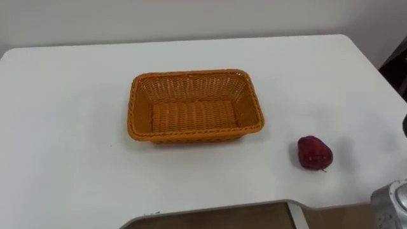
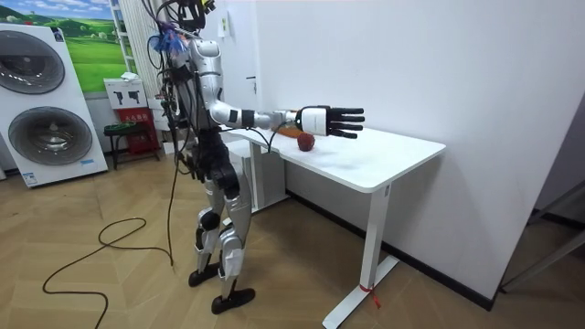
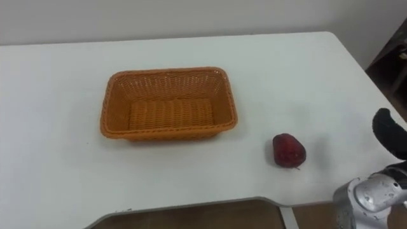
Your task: Pick and place apple
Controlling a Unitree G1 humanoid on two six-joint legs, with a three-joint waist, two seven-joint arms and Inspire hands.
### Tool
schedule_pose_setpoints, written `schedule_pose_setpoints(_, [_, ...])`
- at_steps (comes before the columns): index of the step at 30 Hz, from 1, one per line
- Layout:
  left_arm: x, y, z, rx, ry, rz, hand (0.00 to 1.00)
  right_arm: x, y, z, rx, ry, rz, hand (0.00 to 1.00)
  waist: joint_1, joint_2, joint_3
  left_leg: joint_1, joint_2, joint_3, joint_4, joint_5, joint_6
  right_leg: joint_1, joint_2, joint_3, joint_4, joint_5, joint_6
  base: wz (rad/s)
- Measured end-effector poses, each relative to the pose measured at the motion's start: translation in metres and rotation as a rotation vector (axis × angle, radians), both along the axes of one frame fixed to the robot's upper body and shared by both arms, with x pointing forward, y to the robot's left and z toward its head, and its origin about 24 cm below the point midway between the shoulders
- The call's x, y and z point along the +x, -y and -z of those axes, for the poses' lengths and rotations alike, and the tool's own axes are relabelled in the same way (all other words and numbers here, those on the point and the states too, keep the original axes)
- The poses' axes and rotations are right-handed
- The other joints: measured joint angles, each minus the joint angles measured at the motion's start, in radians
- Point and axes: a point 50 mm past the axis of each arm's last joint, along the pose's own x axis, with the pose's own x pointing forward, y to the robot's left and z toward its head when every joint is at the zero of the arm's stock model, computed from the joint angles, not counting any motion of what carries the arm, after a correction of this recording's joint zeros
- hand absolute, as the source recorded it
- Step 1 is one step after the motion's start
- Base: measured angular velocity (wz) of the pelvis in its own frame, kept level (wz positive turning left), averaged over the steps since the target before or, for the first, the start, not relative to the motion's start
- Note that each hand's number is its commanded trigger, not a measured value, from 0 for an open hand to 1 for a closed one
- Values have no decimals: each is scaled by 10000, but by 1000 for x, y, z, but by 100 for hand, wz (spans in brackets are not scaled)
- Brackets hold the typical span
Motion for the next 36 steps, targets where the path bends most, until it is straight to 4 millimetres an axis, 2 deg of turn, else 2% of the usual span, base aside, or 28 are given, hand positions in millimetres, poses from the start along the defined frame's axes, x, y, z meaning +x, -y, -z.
schedule_pose_setpoints(4, [5,2,1,-71,105,255,0,7,-10,-5,-348,77,-915,0,-20,0,-2,-54,5,1,6,0,0,-19,-5,-41,1,0,0,3])
schedule_pose_setpoints(8, [6,1,0,-84,219,330,0,12,-26,-8,-1275,-214,-2193,0,54,-110,-5,-13,8,-1,7,0,-1,-5,-2,-64,2,4,-7,0])
schedule_pose_setpoints(12, [3,0,0,-92,108,318,0,15,-41,0,-1510,-727,-3447,0,148,-136,11,123,1,-5,9,0,0,126,-11,-69,-66,9,-8,0])
schedule_pose_setpoints(21, [7,2,2,-483,-52,533,0,14,-59,28,-2004,-2426,-5479,0,283,-63,9,96,13,4,10,5,5,189,-4,-87,-140,65,-18,0])
schedule_pose_setpoints(32, [10,0,1,-603,-7,639,0,8,-74,40,-2150,-3134,-7041,0,269,-11,2,17,10,1,6,5,5,125,0,-88,-168,67,-15,0])
schedule_pose_setpoints(36, [13,0,1,-584,46,647,0,6,-78,41,-2124,-3194,-7401,0,281,53,-26,24,6,-1,5,5,5,122,-2,-79,-166,67,-14,0])
